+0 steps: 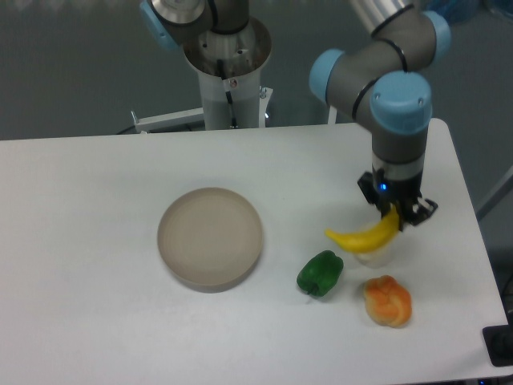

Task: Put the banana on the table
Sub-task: 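Lift the banana up and carry it toward the green pepper, then lower the banana onto the table above the white fruit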

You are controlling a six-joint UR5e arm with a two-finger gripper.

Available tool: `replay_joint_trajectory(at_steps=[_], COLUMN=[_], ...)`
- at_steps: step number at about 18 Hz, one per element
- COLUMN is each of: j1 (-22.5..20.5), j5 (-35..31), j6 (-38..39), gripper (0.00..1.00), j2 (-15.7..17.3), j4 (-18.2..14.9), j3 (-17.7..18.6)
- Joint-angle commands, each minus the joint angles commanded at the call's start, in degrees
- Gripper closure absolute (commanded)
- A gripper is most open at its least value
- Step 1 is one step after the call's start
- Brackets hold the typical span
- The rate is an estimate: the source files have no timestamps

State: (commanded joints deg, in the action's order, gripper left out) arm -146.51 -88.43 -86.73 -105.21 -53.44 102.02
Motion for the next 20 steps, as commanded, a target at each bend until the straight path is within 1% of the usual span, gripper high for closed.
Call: replay_joint_trajectory(at_steps=[2, 3, 6, 8, 11, 15, 20], j1=[-1.67, -2.29, -2.91, -3.87, -3.96, -3.53, -3.35], j5=[0.8, 0.89, 1.24, 1.33, 1.42, 1.6, 1.42], j6=[-2.38, -3.09, -3.18, -2.74, -1.87, 5.59, 6.48], gripper=[0.76, 0.76, 0.76, 0.76, 0.76, 0.76, 0.76], j2=[1.67, 2.11, 2.29, 2.38, 2.29, 1.59, -0.07], j4=[0.09, 0.09, 0.17, 0.18, 0.18, 0.35, 0.7], j3=[3.34, 4.4, 8.0, 9.42, 10.65, 11.0, 11.27])
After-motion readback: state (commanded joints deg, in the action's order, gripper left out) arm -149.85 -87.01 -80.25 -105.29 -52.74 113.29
